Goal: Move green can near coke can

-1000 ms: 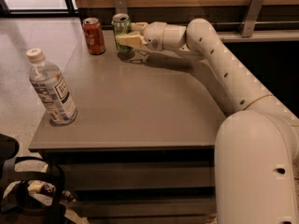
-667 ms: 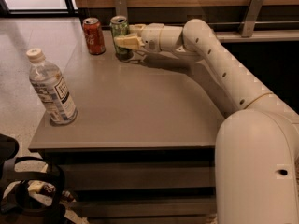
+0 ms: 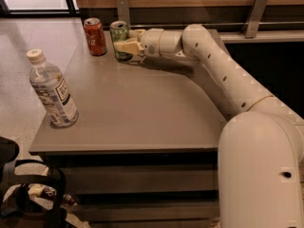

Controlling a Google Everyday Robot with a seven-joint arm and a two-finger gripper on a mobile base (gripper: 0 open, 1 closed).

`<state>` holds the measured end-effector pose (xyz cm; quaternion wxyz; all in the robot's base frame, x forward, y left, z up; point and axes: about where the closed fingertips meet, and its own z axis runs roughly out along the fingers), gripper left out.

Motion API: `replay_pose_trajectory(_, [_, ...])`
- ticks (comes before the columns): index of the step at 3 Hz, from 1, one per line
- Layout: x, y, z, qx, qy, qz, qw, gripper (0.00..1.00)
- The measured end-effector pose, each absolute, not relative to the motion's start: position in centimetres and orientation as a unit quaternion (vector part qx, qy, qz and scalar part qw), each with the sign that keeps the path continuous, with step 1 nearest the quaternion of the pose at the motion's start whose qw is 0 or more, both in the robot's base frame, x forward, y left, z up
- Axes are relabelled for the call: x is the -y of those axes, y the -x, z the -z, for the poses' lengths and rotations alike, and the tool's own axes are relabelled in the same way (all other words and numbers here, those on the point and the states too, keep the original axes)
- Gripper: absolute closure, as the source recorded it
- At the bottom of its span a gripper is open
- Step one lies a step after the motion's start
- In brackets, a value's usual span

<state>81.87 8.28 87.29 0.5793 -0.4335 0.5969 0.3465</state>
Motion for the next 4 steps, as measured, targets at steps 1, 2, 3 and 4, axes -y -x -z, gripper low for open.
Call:
replay_pose_trajectory(1, [-8.56,-81.82,-87.24,-0.596,0.434,-0.348,0.578,0.58])
replay_pose_trajectory(2, [-9.09,-81.73,-87.16,-0.595,0.436,-0.351,0.577,0.25])
replay_pose_trajectory(3, [-9.36,-81.68,-87.12,-0.594,0.437,-0.352,0.576,0.03])
replay_pose_trajectory(4, [-9.55,-81.65,-87.09,-0.594,0.437,-0.353,0.576,0.0])
